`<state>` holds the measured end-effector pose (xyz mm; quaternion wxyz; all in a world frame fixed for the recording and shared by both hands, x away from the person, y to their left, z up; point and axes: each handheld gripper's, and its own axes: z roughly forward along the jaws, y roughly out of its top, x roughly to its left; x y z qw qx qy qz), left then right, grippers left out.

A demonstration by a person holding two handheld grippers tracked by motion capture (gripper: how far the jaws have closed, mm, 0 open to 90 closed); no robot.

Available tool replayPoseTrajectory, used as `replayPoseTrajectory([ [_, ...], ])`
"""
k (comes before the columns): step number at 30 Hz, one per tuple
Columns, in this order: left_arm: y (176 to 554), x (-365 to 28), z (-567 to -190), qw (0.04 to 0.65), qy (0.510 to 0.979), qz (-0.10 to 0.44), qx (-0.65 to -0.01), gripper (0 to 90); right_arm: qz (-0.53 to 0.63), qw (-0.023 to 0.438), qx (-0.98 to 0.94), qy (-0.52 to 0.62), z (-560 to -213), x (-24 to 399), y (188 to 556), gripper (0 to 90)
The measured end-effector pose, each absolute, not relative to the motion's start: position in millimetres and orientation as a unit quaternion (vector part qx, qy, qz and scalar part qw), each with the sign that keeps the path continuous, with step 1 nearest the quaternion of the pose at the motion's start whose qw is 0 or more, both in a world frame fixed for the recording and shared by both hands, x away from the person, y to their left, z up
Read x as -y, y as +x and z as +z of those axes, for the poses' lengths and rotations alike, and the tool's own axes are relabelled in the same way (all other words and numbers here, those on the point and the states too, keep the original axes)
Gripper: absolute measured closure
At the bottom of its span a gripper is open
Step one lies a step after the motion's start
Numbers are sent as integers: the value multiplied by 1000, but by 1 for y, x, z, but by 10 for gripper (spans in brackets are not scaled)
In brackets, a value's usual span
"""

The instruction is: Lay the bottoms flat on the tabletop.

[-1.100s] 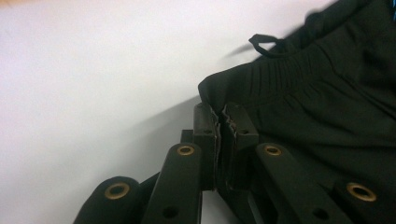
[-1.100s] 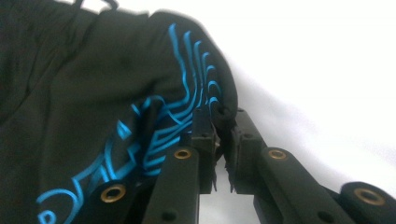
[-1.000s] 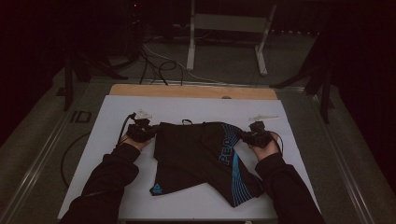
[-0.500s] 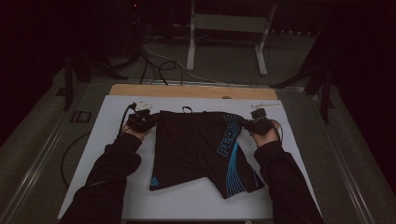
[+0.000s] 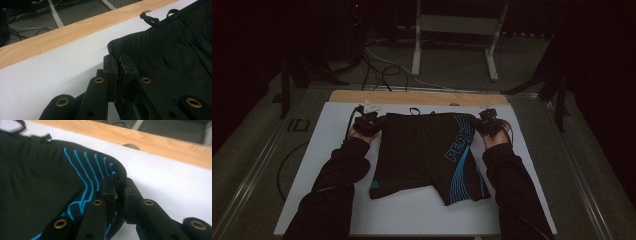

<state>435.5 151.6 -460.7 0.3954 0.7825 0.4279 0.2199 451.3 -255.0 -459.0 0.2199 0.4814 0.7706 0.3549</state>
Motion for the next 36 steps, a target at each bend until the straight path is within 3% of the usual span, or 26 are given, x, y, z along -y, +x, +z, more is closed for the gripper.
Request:
replayPoseTrajectory([
  [6, 440, -150, -463, 398, 775, 218, -439, 856, 345, 252, -775, 465, -456, 250, 454, 822],
  [13, 445, -148, -469, 400, 773, 204, -449, 852, 361, 207, -758, 502, -465, 254, 461, 819],
  [18, 445, -145, -468, 410, 775, 197, -438, 830, 354, 207, -754, 513, -470, 253, 463, 793],
  [19, 446, -145, -468, 416, 776, 187, -437, 731, 355, 205, -750, 519, -471, 252, 463, 613],
  [20, 446, -145, -468, 418, 775, 183, -438, 731, 355, 205, -750, 519, -471, 252, 463, 613],
  [22, 446, -144, -467, 419, 773, 172, -444, 514, 361, 202, -745, 523, -470, 252, 464, 497],
  [23, 446, -143, -467, 415, 773, 171, -448, 364, 362, 201, -744, 525, -469, 252, 463, 401],
  [25, 446, -142, -468, 414, 778, 156, -446, 279, 363, 195, -745, 525, -469, 253, 463, 385],
  [26, 445, -141, -468, 409, 783, 153, -443, 230, 362, 192, -748, 522, -469, 253, 462, 315],
  [30, 441, -140, -470, 418, 781, 146, -441, 146, 379, 170, -754, 509, -469, 255, 458, 259],
  [32, 439, -139, -470, 419, 783, 141, -438, 146, 380, 169, -755, 506, -469, 255, 457, 256],
  [33, 438, -138, -471, 422, 785, 134, -433, 94, 389, 163, -757, 499, -469, 255, 454, 239],
  [36, 436, -137, -472, 420, 787, 134, -431, 83, 396, 154, -757, 497, -471, 255, 452, 224],
])
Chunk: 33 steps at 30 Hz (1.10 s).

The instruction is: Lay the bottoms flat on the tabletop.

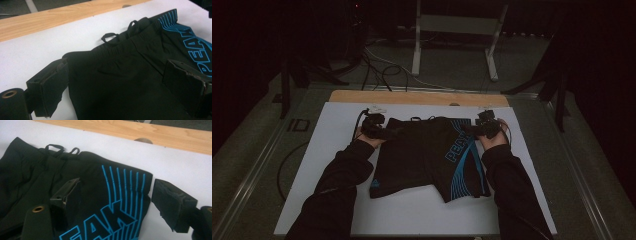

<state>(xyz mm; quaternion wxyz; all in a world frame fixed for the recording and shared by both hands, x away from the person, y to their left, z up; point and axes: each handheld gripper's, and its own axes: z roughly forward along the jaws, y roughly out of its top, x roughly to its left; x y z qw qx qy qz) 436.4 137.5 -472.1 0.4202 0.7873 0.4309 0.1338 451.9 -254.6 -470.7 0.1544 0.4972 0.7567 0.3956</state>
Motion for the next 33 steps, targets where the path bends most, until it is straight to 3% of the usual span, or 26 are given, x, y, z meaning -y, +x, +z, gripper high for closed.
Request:
replayPoseTrajectory([
  [33, 384, -138, -457, 450, 810, 110, -360, 62, 429, 150, -784, 423, -465, 246, 394, 136],
])
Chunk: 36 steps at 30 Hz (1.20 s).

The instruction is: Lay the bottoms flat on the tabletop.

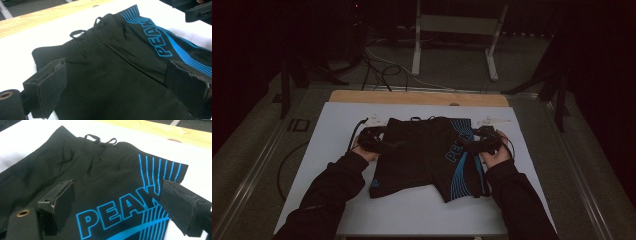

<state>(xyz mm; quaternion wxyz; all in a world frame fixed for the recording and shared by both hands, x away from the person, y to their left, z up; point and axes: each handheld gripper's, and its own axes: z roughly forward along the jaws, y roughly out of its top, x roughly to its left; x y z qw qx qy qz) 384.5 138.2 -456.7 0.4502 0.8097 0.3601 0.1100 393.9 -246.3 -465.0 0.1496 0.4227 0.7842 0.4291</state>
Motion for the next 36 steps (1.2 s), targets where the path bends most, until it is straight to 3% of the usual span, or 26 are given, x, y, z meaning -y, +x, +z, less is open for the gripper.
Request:
replayPoseTrajectory([
  [15, 349, -143, -452, 468, 812, 99, -333, 62, 443, 144, -790, 400, -466, 248, 356, 136],
  [27, 300, -151, -453, 476, 825, 84, -292, 70, 455, 142, -790, 386, -465, 251, 330, 136],
  [34, 276, -148, -458, 478, 839, 67, -252, 150, 452, 141, -790, 389, -466, 254, 325, 136],
  [36, 263, -144, -465, 475, 849, 51, -224, 219, 452, 139, -790, 390, -467, 255, 324, 136],
])
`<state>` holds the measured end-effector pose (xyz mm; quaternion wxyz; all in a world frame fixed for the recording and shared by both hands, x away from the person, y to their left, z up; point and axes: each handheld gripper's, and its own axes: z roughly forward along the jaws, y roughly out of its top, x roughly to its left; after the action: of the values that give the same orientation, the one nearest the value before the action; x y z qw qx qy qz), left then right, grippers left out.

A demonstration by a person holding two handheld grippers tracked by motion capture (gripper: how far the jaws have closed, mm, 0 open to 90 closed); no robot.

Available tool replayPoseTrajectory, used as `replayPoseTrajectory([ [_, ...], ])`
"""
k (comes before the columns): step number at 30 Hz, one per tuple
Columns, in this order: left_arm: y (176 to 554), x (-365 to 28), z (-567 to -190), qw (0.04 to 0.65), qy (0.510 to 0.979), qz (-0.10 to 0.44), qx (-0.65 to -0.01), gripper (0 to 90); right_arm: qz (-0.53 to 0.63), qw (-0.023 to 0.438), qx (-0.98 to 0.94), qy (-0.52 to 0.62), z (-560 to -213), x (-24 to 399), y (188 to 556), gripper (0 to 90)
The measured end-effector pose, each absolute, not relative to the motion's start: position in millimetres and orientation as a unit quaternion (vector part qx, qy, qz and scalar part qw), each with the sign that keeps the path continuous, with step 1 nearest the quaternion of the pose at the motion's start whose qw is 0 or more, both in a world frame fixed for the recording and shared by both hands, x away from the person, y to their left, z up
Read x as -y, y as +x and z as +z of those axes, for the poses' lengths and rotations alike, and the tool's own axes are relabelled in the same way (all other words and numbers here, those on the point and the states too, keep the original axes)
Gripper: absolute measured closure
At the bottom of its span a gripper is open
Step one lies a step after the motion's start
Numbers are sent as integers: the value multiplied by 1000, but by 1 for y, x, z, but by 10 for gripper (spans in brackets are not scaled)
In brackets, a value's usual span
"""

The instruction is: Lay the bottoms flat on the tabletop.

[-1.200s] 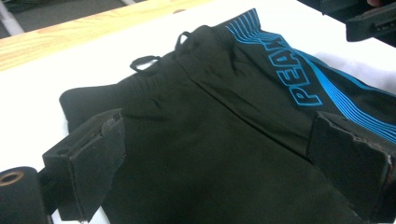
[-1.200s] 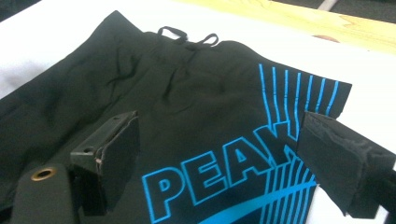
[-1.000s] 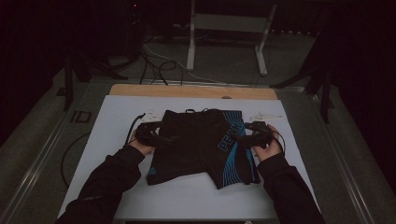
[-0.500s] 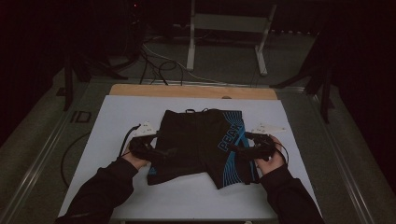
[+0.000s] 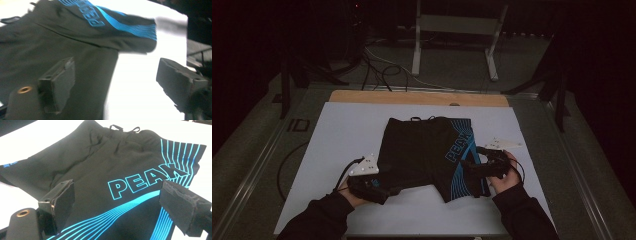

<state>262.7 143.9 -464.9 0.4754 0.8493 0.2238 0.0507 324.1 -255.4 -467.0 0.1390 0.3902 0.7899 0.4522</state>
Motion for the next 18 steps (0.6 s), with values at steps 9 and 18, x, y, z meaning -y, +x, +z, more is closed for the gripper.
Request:
replayPoseTrajectory([
  [9, 253, -125, -491, 418, 895, 5, -156, 491, 455, 135, -788, 392, -467, 257, 324, 137],
  [18, 269, -108, -510, 358, 920, 29, -157, 467, 453, 133, -790, 392, -467, 257, 324, 138],
])
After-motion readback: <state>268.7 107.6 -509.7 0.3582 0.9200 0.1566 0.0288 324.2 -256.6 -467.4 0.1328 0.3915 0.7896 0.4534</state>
